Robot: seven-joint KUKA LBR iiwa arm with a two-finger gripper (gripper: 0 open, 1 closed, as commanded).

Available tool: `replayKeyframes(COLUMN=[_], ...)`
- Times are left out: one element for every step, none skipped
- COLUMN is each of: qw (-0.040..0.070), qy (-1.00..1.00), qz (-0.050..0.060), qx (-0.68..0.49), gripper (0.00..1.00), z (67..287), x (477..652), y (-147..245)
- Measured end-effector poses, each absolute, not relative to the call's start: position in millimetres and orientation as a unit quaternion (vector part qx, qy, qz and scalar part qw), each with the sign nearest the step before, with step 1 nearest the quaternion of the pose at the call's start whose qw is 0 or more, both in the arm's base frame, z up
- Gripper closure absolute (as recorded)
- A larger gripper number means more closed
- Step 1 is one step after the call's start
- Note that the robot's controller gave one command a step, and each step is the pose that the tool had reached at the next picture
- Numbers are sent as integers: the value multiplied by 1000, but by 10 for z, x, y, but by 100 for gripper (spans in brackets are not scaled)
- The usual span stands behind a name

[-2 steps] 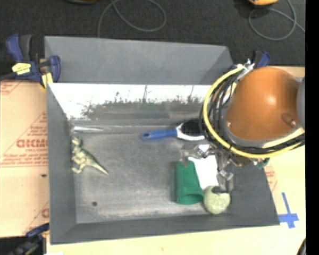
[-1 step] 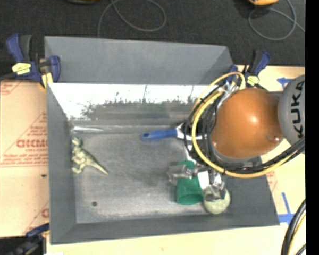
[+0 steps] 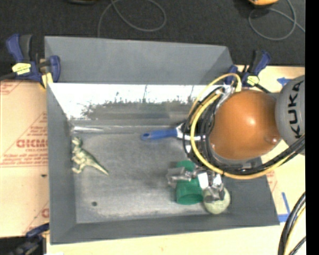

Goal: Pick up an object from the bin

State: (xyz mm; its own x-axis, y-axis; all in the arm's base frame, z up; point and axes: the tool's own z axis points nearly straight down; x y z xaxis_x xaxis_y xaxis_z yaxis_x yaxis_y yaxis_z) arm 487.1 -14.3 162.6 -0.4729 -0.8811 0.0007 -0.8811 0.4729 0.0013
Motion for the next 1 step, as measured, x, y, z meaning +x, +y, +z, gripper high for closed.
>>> replayKeyframes(qw=[-1], qy=[-848], qz=[0], qx=[530], gripper=[100], z=[2005], x=[4876], y=[-480])
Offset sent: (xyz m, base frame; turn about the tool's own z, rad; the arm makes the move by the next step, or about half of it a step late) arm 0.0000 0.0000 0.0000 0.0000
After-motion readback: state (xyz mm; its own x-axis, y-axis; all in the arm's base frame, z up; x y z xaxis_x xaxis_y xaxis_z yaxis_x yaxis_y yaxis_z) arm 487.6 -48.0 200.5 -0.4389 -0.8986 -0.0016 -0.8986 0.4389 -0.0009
